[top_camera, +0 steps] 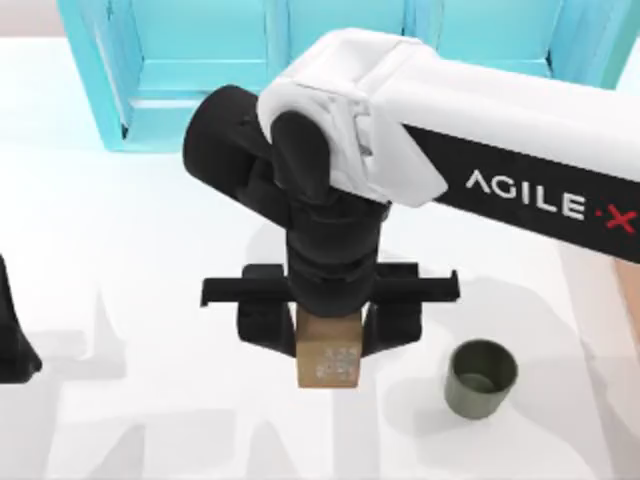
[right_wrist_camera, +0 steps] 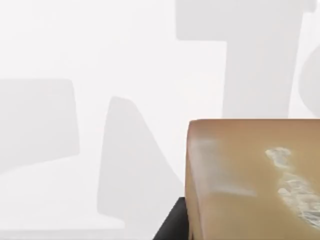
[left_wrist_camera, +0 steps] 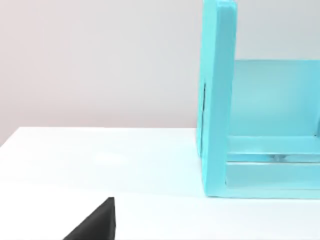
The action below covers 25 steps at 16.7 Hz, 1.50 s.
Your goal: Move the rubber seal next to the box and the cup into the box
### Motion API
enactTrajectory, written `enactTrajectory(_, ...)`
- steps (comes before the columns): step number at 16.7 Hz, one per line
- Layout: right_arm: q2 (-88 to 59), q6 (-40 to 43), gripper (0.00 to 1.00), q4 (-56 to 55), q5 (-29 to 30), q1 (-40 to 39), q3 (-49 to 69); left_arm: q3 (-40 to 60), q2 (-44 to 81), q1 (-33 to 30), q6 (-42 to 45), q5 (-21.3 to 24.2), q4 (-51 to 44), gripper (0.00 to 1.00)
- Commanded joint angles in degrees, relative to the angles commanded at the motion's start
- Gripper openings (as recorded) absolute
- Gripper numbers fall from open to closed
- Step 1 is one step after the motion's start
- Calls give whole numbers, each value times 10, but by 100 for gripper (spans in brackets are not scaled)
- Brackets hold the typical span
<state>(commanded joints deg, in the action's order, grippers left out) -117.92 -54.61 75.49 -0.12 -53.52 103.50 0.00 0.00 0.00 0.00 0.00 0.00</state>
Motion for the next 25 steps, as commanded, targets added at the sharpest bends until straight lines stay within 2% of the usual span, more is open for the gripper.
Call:
enactTrajectory(5, -2, 0, 0, -1, 0, -1, 1, 0, 0, 0, 0, 0, 0, 100)
enactTrajectory(8, 3, 38, 0, 4, 1, 36, -3, 0, 0, 0, 0, 0, 0, 100)
enactTrajectory(15, 35, 278, 0, 22, -1, 274, -15, 0, 0, 0, 0, 0, 0, 100)
enactTrajectory(18, 46, 351, 0, 29, 0, 348, -19, 0, 0, 0, 0, 0, 0, 100)
enactTrajectory(25, 45, 369, 0, 28, 1, 366, -20, 0, 0, 0, 0, 0, 0, 100)
